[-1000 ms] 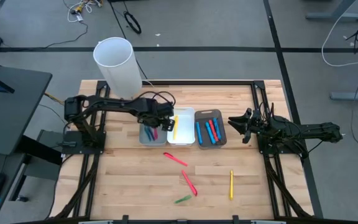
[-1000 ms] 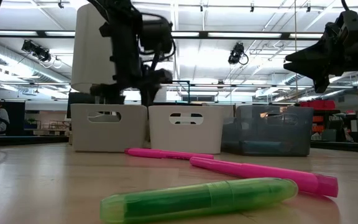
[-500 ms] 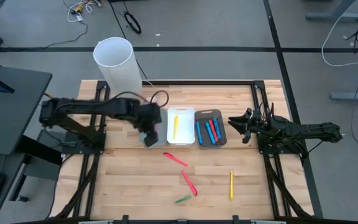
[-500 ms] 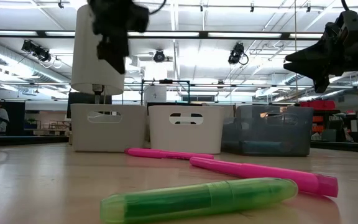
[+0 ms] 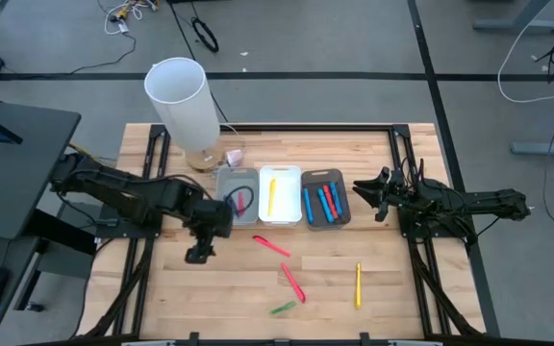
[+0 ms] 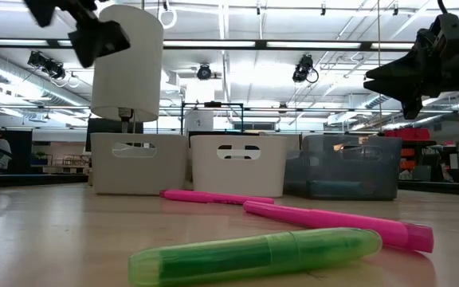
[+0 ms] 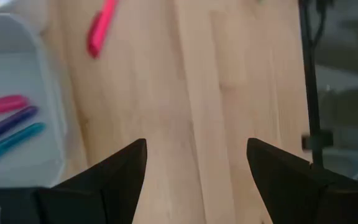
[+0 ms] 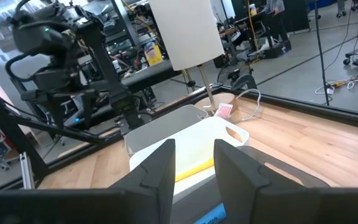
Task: Pick & Place Markers
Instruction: Put the green pen into the gray bin
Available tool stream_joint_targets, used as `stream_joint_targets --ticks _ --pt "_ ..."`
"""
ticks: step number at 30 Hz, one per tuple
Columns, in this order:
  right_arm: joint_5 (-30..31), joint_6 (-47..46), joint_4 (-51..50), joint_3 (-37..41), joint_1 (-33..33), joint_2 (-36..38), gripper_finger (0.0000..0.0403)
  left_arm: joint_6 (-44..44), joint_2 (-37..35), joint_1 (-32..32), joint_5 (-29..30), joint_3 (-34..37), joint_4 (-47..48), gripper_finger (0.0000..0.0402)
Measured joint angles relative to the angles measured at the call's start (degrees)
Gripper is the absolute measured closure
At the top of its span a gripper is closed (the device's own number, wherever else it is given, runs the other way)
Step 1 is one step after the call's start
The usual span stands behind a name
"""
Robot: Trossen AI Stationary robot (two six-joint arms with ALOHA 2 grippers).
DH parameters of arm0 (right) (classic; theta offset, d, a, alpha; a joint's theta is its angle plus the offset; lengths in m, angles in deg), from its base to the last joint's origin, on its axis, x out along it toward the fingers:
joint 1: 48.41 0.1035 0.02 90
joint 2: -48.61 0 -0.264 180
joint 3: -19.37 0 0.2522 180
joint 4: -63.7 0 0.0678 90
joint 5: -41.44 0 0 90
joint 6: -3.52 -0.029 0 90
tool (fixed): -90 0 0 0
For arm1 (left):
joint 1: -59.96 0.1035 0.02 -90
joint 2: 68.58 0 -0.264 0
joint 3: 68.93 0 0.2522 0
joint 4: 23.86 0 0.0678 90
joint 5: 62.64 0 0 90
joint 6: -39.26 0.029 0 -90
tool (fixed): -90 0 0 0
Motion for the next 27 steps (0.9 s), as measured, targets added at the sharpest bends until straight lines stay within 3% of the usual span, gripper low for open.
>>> stream_joint_targets --ticks 9,27 --pt "0.0 0.0 0.0 0.0 0.0 0.0 0.0292 0.7 2.4 -2.6 1.1 -2.5 1.8 0.0122" --pt "0.0 0.0 0.0 0.0 0.0 0.0 0.0292 3.6 21.1 -2.2 3.0 -25.0 9.5 0.0122"
